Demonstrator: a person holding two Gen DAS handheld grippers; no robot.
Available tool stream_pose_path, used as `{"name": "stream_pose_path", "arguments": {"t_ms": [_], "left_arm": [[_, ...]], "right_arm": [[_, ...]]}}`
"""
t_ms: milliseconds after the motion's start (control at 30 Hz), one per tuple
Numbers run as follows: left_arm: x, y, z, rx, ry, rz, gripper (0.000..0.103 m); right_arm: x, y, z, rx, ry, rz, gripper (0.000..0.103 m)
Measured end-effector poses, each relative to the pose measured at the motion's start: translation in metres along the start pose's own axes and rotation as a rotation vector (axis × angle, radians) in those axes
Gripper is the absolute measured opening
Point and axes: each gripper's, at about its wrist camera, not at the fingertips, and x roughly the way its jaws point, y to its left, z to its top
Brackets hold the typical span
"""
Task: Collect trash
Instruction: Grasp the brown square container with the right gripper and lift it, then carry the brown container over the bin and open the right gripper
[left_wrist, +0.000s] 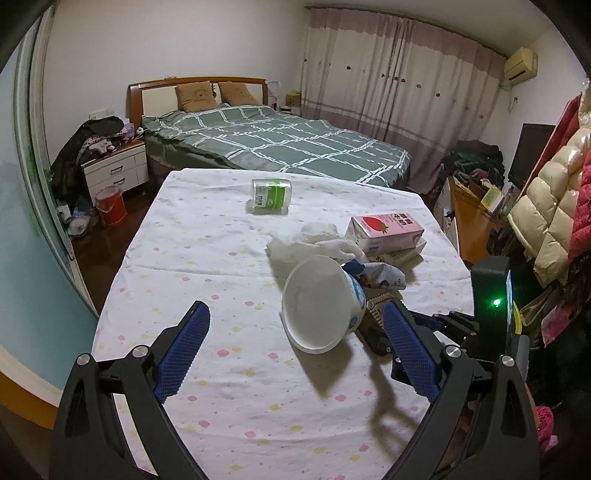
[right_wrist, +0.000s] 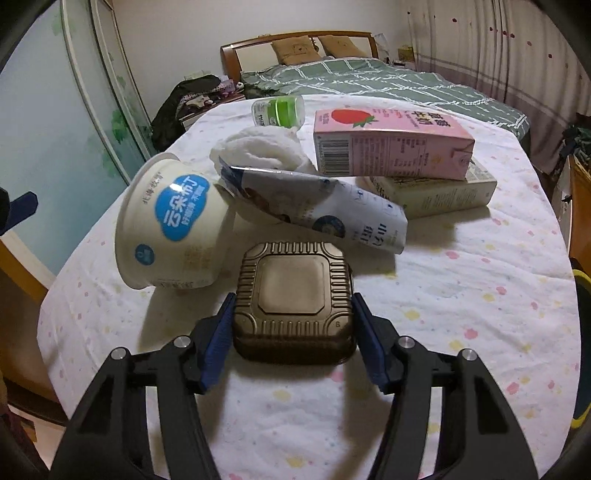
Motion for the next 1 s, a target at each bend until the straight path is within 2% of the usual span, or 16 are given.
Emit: {"name": "stream_pose_path", "arguments": {"t_ms": [267,400,533,767,1000], "left_arm": [[0.008,-0.005,-0.004,0.004,0.018,-0.004,0.093],[0.015,-0.011,-0.006,0.012,0.031,-0.013,0.093],[0.020,-0.018,-0.006,0.022,0.037,-0.019,0.093],[0.031,-0.027,-0.006,0.028,0.057,-0.021,0.093],[0.044,-0.037,-0.006,0.041,0.085,-0.028,0.093]], "right_arm": [[-0.034,-0.015,-0.015,0.006,-0.034,0.019,0.058],[-0.059,-0.041,-0.021,0.055,-0.077,-0.009,0.058],[-0.083,-0.083,-0.027,0.131,-0.116,-0.078,0.058],[-0.118,-0.179,-0.046,0.326,-0.170,-0.241,0.058],[-0.123,-0.261,-0.073,0.484,-0.148,-0.388,0.058]]}}
